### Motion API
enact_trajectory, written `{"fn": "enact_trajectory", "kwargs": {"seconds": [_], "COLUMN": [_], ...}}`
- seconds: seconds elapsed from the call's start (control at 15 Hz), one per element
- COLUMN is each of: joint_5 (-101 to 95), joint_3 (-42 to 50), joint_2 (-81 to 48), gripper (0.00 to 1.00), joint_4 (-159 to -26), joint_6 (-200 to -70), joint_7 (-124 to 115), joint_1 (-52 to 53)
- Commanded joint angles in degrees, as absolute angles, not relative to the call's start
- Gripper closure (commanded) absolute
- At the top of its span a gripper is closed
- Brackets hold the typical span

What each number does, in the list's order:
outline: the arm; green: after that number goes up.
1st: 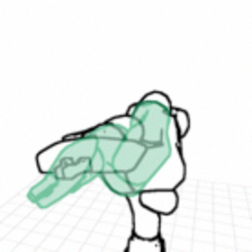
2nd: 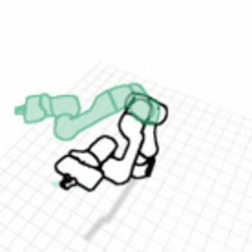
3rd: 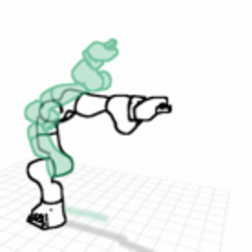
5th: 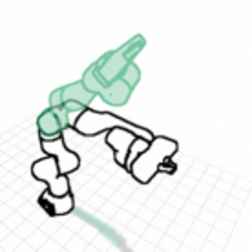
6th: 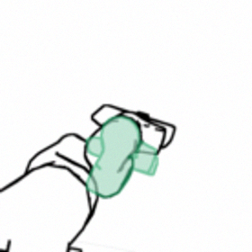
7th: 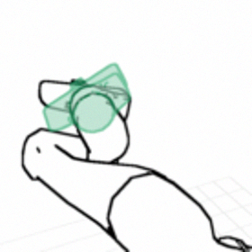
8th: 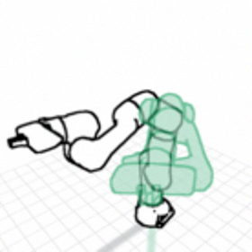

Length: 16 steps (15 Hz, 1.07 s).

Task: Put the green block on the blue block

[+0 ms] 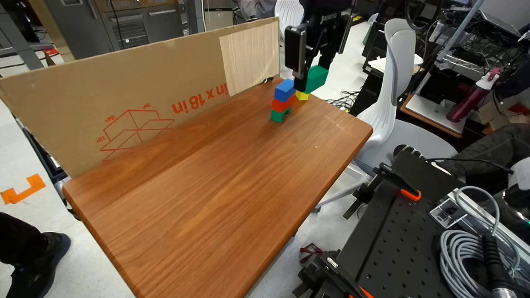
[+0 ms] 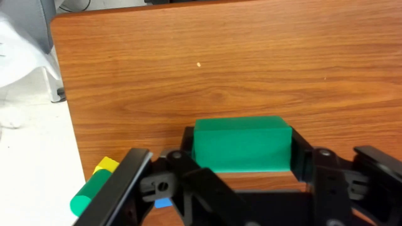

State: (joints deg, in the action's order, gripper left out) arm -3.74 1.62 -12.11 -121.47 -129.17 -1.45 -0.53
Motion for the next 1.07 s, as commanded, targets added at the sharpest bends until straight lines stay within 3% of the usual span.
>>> {"fn": "enact_trajectory", "kwargs": {"seconds": [0.0, 1.0], "joint_5": [-5.8, -5.9], "joint_3": [2.9, 5.7], "joint_2": [-13.2, -22.2], "gripper": [0.57, 0.57], "joint_4": [-119.5, -109.9], "joint_6": [-127.5, -127.3], "joint_7": [-0.9, -1.6], "joint_1": [-1.5, -4.0]}}
